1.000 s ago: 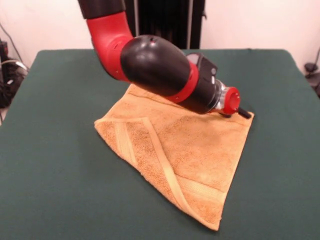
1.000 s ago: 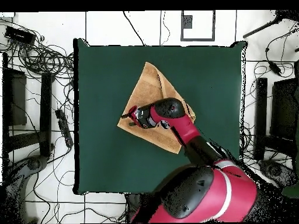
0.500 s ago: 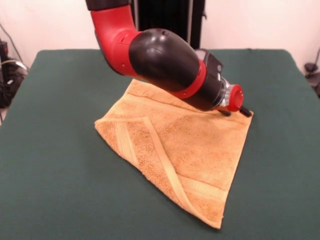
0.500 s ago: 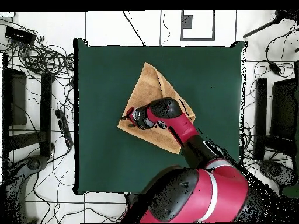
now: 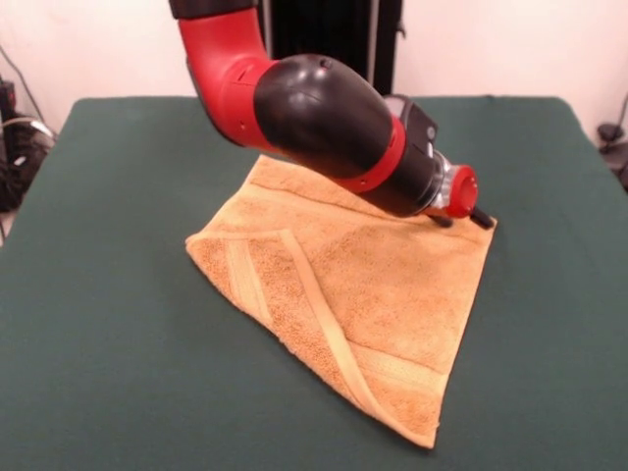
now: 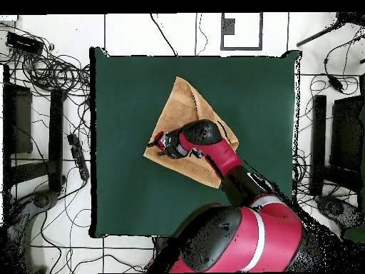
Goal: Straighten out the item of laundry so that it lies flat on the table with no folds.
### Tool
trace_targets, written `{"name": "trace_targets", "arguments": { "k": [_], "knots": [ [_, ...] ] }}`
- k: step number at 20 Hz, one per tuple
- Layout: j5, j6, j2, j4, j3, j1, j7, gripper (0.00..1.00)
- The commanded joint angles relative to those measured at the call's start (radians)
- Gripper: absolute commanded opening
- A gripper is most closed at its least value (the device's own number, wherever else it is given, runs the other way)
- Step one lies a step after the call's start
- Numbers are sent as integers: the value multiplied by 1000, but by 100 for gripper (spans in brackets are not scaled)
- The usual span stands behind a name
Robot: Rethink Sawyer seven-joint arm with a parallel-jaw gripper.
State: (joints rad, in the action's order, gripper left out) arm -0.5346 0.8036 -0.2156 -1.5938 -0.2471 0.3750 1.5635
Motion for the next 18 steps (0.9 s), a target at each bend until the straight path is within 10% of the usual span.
{"name": "trace_targets", "arguments": {
  "k": [1, 18],
  "knots": [
    [40, -70, 101, -158, 11, -42, 165, 100],
    [43, 87, -82, -238, 26, -64, 231, 100]
  ]
}}
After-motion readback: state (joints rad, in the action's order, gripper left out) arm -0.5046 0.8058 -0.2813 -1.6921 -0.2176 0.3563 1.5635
